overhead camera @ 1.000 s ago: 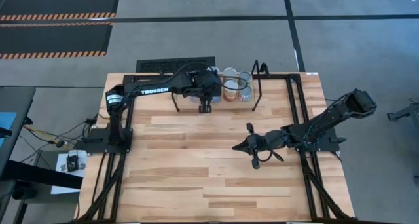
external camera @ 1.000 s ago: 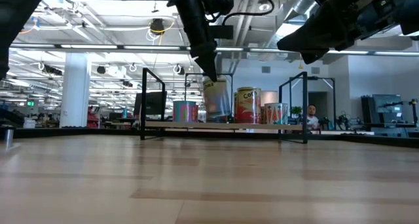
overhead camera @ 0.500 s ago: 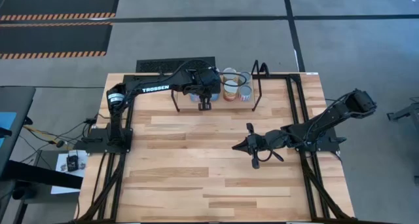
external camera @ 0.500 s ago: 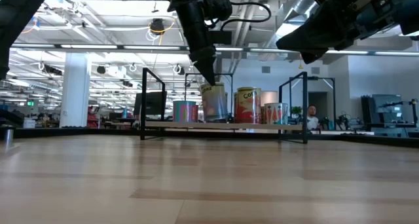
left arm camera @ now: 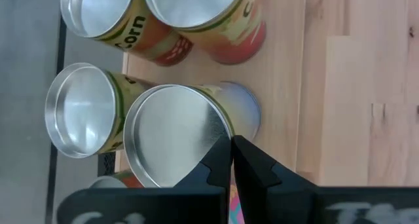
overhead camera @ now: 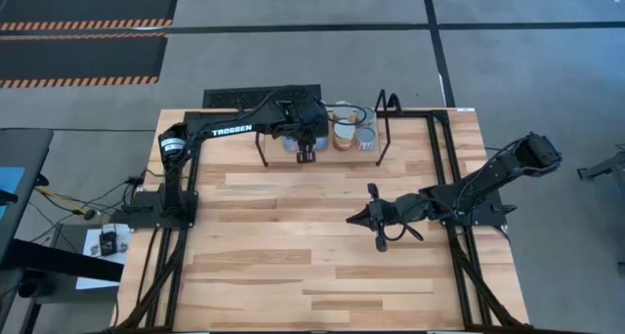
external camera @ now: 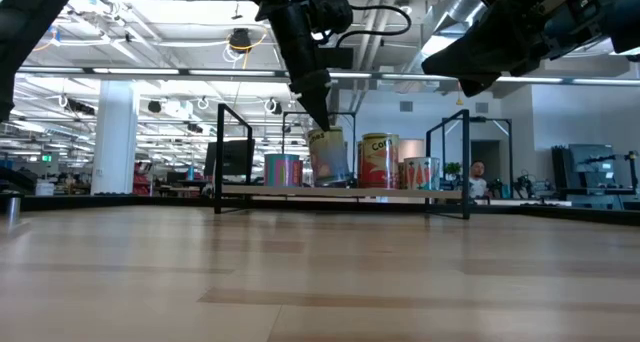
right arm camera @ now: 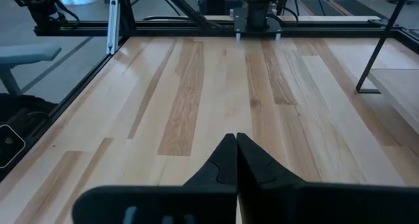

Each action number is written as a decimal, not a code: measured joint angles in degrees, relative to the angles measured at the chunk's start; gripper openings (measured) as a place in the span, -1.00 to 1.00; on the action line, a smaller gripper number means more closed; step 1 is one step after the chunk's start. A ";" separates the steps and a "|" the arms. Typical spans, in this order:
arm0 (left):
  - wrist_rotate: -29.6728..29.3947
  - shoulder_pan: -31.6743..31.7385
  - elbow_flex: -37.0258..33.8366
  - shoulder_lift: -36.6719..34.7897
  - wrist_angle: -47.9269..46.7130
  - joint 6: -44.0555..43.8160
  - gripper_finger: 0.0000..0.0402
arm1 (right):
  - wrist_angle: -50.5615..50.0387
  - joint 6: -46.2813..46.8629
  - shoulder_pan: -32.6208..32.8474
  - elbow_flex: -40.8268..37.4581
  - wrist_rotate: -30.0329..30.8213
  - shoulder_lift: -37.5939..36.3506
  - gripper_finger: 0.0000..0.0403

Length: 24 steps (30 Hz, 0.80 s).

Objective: Pick and place cans onto a shelf
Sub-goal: Put the canned peaches on the shelf aligned with the canned peaches

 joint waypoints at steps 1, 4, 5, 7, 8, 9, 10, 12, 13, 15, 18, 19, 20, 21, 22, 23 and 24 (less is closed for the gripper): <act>-0.08 0.00 0.00 0.00 0.00 -0.02 -1.00 | 0.02 0.00 0.00 0.00 0.00 0.00 -0.95; -0.10 -0.04 0.00 0.00 0.05 -0.03 -0.99 | 0.02 0.02 -0.02 0.00 0.00 0.00 -0.95; -0.10 -0.04 0.00 0.00 0.23 -0.02 -0.98 | 0.03 0.00 -0.01 0.00 0.00 0.00 -0.95; -0.06 -0.03 0.00 0.00 0.85 -0.05 -0.96 | 0.04 0.00 0.00 0.00 0.00 0.00 -0.95; -0.08 0.01 0.00 0.00 1.11 -0.07 -0.94 | 0.04 0.00 -0.02 0.00 0.00 0.00 -0.95; -0.13 0.02 0.00 0.00 1.33 -0.10 -0.93 | 0.04 0.00 0.00 0.00 0.00 0.00 -0.95; -0.12 0.01 0.00 0.00 1.49 -0.13 -0.91 | 0.04 0.00 -0.02 0.00 0.00 0.00 -0.95; -0.12 0.00 0.00 0.00 1.51 -0.13 -0.89 | 0.04 0.00 0.00 0.00 0.00 0.00 -0.95; -0.10 0.00 0.00 0.00 1.53 -0.13 -0.88 | 0.03 0.02 0.00 0.00 -0.01 0.00 -0.95; -0.10 0.00 0.00 0.00 1.55 -0.13 -0.86 | 0.04 0.01 -0.01 0.00 -0.01 0.00 -0.95; -0.10 0.00 0.00 0.00 1.80 -0.08 -0.85 | 0.04 0.00 0.00 0.00 -0.02 0.00 -0.95; -0.11 0.00 0.00 0.00 1.78 -0.06 -0.85 | 0.04 0.00 0.00 0.00 -0.02 0.00 -0.95; -0.10 0.00 0.00 0.00 1.77 -0.06 -0.85 | 0.04 0.01 0.00 0.00 -0.01 0.00 -0.95; -0.10 0.00 0.00 0.00 1.77 -0.04 -0.85 | 0.04 0.00 -0.01 0.00 -0.01 0.00 -0.95; -0.12 0.00 0.00 0.00 1.77 -0.04 -0.85 | 0.04 0.00 -0.01 0.00 -0.02 0.00 -0.95; -0.10 0.00 0.00 0.00 1.77 -0.02 -0.85 | 0.04 0.01 0.00 0.00 -0.02 0.00 -0.95; -0.10 0.00 0.00 0.00 1.77 0.00 -0.85 | 0.04 0.00 -0.02 0.00 -0.02 0.00 -0.95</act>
